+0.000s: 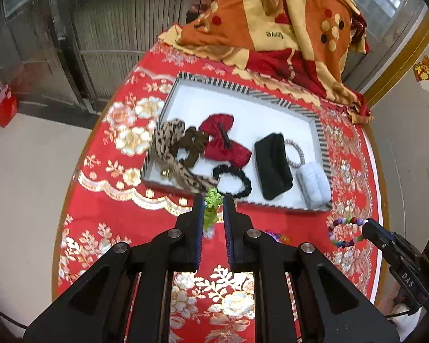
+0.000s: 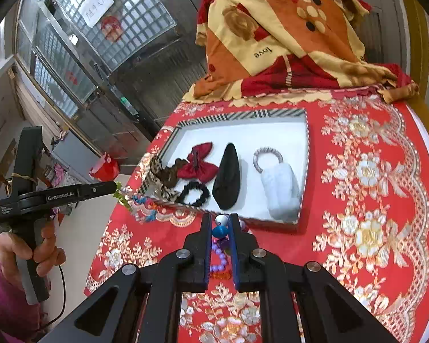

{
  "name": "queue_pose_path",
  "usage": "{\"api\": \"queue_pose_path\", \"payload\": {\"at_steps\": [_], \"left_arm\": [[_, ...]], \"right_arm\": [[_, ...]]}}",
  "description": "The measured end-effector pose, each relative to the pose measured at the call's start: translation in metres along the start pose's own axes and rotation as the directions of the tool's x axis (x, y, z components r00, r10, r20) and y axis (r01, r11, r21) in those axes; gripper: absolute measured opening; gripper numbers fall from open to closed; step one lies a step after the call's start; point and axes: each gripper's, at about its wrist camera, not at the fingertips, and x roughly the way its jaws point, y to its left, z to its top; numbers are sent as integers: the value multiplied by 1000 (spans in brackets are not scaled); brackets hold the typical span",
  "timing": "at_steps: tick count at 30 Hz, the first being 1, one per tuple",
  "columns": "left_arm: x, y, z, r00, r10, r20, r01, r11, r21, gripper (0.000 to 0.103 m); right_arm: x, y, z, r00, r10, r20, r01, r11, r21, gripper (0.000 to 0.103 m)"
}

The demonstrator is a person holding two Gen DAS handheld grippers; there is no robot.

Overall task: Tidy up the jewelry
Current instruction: 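Carry both bracelets into the white tray and open both tools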

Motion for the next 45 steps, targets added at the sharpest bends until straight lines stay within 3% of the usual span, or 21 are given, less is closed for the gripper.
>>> {"api": "queue_pose_path", "payload": {"at_steps": [7,23,45], "left_arm": [[-4,-9,21,999,14,32,-15,999,37,12],[30,-27,75,997,63,34,-67,989,130,12],[119,-24,156,992,121,-35,-115,984,139,12]], "right_arm": [[8,6,20,1000,-17,3,17,999,-31,11],[45,8,72,998,-56,-6,55,997,-58,11],[124,-23,137,992,-101,-74,98,995,-34,11]]}}
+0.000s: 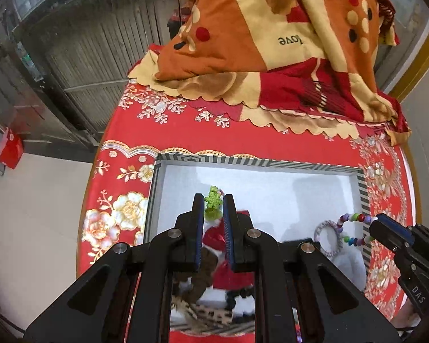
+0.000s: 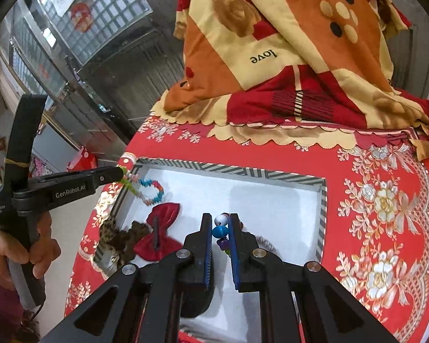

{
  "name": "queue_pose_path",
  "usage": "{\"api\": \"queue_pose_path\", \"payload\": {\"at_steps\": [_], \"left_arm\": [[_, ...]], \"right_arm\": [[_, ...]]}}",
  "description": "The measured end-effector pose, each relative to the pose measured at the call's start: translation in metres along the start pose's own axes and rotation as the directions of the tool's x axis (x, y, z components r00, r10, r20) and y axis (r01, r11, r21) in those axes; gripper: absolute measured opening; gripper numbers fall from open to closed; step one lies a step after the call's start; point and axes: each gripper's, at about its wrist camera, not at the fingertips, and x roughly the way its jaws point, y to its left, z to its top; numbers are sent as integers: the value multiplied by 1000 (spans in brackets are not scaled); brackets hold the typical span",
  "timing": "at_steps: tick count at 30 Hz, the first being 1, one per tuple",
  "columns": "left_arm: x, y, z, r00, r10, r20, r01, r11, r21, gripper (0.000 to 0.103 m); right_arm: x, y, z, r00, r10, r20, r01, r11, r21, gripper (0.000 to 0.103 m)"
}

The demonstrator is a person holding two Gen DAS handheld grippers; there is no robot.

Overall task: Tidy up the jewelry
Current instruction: 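Carry both bracelets into the white tray and open both tools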

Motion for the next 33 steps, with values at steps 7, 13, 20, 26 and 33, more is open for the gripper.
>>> {"api": "queue_pose_path", "payload": {"at_steps": [7,13,20,26,33], "left_arm": [[29,22,3,999,21,-44,-23,999,-48,12],[46,39,-4,997,29,-75,-36,996,-86,12],[52,41,-10,996,29,-86,-37,995,-94,12],[56,40,-12,995,32,-94,-41,995,-90,14],[50,37,-17,996,28,-89,-37,994,-101,47]], "right_arm": [[35,-11,19,1000,-3,-27,4,999,43,11],[72,-1,26,996,22,-90,-20,999,29,11],[107,6,25,981,119,-151,-113,992,46,11],[105,1,21,982,110,-155,-101,993,65,22],[81,-1,16,988,88,-126,-79,994,70,29]]}}
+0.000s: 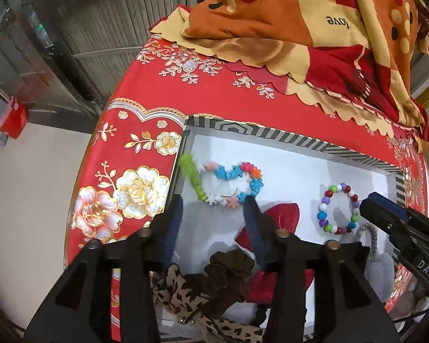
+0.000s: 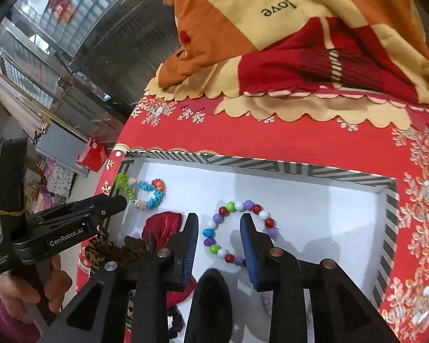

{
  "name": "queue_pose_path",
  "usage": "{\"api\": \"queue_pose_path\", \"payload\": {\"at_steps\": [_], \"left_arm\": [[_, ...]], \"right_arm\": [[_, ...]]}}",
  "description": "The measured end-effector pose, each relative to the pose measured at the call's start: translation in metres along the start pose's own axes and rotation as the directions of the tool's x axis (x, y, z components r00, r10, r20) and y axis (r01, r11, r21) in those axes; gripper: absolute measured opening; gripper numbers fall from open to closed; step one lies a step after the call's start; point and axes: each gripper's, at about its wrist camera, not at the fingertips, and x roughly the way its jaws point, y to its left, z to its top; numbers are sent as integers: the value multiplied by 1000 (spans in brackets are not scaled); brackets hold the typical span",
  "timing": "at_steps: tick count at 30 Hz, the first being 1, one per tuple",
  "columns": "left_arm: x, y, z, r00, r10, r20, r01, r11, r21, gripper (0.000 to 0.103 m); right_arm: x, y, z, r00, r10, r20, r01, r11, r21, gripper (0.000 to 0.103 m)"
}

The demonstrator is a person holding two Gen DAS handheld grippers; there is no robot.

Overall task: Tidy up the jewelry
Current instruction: 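Carry both bracelets into the white tray and open both tools, then lift both open tools out of the tray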

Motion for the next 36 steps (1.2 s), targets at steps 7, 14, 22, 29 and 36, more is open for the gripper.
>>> {"api": "queue_pose_path", "payload": {"at_steps": [7,14,22,29,36], "left_arm": [[-18,-5,-12,1000,6,25,-7,1000,19,48],[-51,-11,-35,996,16,86,-20,999,42,48],[-84,-16,-71,992,10,123,-15,999,44,48],[-105,-22,-104,990,-3,140,-2,999,36,48],[-120,-33,-138,989,-5,146,-1,999,46,48]], "right_arm": [[-20,8,-15,999,-26,23,26,1000,-6,32],[-50,22,-39,997,-37,63,38,999,-17,35],[-92,35,-72,986,-108,130,114,993,-38,38],[-113,42,-105,975,-147,165,155,987,-37,39],[-122,42,-140,978,-153,142,159,987,-34,39]]}}
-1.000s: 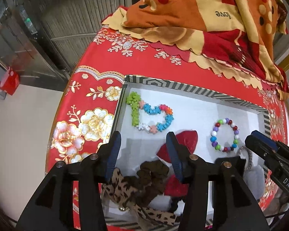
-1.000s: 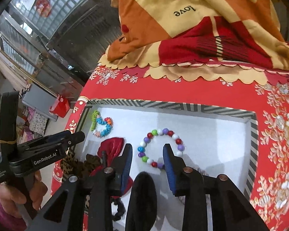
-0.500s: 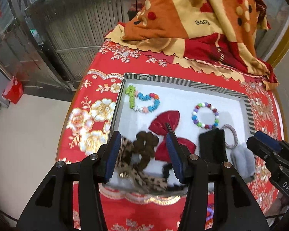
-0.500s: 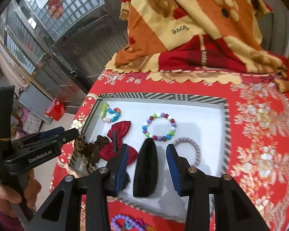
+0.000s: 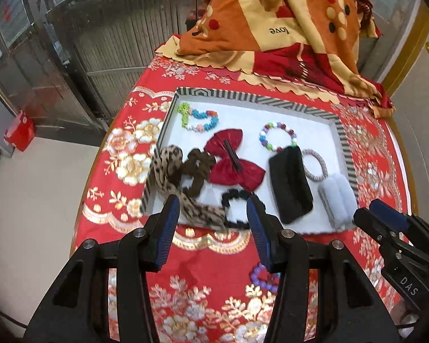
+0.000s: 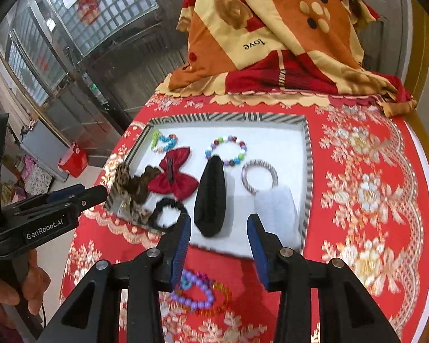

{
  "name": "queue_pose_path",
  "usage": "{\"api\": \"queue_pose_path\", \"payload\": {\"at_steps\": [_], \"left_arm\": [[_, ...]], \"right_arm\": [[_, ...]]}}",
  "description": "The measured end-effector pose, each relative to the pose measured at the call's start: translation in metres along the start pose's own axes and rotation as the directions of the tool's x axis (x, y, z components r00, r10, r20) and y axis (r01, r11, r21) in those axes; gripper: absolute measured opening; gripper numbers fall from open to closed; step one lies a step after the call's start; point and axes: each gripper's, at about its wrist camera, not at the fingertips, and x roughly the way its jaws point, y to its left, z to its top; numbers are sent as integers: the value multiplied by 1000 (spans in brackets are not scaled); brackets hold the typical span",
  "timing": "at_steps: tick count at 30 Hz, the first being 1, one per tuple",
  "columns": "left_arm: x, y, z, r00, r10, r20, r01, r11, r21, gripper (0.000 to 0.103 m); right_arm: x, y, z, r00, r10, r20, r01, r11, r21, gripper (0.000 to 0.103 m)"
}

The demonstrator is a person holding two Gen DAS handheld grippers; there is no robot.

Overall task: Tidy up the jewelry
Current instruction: 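Lift both open tools out of the tray, then move both tools toward the purple and amber bracelets on the cloth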

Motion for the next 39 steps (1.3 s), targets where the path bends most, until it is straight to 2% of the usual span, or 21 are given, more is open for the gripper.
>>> {"api": "queue_pose_path", "payload": {"at_steps": [19,25,39], "left_arm": [[-40,-27,-62,999,19,30,-18,1000,-10,48],[-48,-37,-74,998,36,46,-37,999,14,48],[-45,-51,-88,999,43,27,-44,998,33,48]], "right_arm": [[-42,-8,-52,1000,-8,-1,8,1000,-26,39],[-47,-12,-61,1000,-9,-5,9,1000,-28,40],[-54,-22,-73,1000,-13,-17,13,1000,-23,41]]}}
